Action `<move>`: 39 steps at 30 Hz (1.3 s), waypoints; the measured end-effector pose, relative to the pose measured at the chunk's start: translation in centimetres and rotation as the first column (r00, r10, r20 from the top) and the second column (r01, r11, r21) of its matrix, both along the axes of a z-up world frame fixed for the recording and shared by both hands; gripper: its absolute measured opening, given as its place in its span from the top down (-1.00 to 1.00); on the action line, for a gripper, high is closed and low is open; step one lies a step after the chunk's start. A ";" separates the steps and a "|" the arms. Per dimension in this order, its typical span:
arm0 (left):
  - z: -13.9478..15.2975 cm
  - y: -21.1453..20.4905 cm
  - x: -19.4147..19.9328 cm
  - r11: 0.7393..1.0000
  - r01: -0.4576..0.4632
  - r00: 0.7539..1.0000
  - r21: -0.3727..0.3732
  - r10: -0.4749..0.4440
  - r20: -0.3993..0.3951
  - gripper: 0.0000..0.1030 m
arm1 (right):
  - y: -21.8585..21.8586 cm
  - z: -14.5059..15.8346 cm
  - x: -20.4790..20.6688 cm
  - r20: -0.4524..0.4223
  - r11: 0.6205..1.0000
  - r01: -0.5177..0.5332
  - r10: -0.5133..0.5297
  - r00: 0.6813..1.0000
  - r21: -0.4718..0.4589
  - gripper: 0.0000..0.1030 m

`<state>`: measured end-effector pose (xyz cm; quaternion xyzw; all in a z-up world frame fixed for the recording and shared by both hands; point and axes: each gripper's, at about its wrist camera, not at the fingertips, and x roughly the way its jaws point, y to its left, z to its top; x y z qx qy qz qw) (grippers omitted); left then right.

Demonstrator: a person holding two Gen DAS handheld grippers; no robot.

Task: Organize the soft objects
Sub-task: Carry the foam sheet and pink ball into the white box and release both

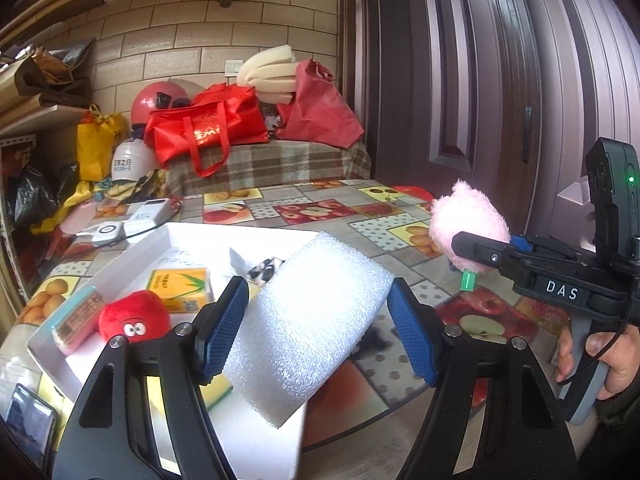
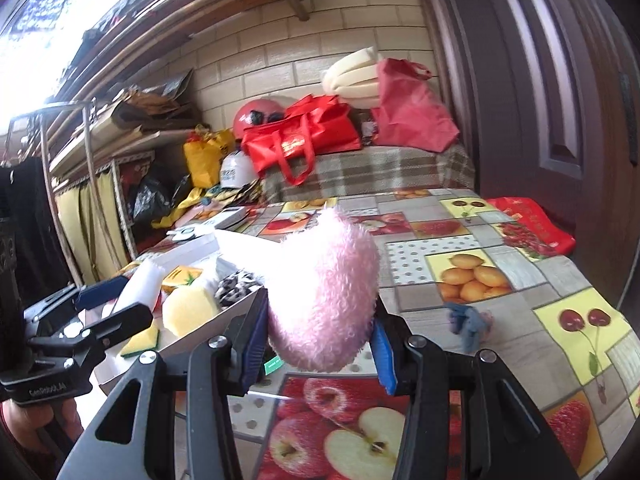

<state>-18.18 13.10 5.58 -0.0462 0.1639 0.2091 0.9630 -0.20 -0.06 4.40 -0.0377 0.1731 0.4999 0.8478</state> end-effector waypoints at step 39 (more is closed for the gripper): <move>-0.9 12.2 -4.1 0.944 -0.303 0.952 -0.132 0.307 0.007 -0.41 | 17.6 -3.7 -4.1 -0.077 0.904 -0.270 0.259 0.963 -0.330 0.11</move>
